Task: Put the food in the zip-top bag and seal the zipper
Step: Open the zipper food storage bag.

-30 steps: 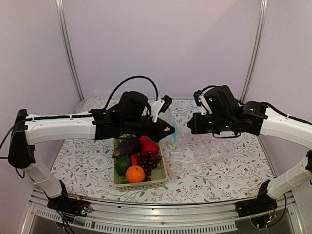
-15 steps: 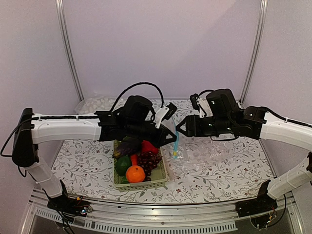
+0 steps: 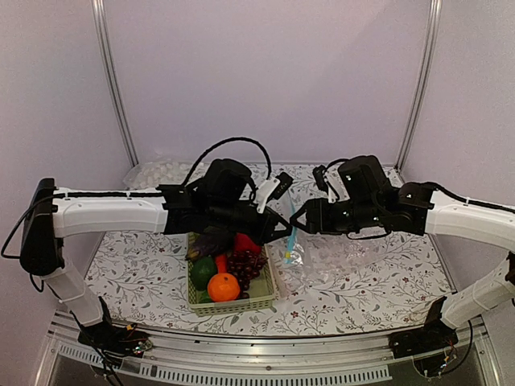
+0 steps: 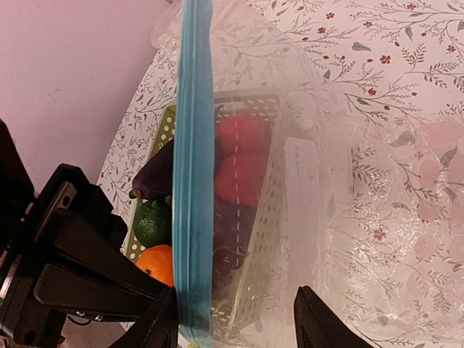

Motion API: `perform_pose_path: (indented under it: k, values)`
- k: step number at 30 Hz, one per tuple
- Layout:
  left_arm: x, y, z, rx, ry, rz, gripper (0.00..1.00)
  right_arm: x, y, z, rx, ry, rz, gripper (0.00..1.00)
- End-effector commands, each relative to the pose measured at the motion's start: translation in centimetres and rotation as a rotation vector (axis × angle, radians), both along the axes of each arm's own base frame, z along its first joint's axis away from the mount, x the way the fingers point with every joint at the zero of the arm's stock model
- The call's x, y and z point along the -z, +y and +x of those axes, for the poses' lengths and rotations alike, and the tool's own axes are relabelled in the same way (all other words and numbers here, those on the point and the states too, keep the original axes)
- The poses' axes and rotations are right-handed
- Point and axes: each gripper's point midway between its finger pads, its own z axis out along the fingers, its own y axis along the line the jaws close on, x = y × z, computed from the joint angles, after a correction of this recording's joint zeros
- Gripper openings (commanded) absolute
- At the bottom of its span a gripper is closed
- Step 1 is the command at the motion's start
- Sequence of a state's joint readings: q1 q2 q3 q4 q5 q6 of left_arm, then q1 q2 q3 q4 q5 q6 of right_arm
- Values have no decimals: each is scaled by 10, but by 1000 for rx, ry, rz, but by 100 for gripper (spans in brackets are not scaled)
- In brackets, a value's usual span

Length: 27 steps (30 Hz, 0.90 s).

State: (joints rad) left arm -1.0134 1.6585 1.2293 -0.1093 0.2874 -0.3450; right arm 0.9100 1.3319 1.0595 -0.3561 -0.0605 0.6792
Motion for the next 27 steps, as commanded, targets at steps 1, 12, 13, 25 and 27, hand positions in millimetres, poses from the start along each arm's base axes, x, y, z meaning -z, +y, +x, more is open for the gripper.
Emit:
perform_pose_path:
  k: [1, 12, 13, 25, 27]
  values:
    - [4, 2, 8, -28, -6, 2, 0, 11, -15, 8, 61, -20, -115, 53]
    - [4, 3, 9, -43, 2, 1, 0, 14, -21, 10, 80, -38, -160, 43]
    - [3, 2, 8, -32, 0, -4, 0, 16, -20, 10, 75, -35, -160, 43]
    - [2, -6, -7, 58, 11, -26, 0, 12, -4, 17, 56, -53, -127, 28]
    - [3, -6, -7, 61, 11, -24, 0, 12, -2, 19, 59, -53, -120, 22]
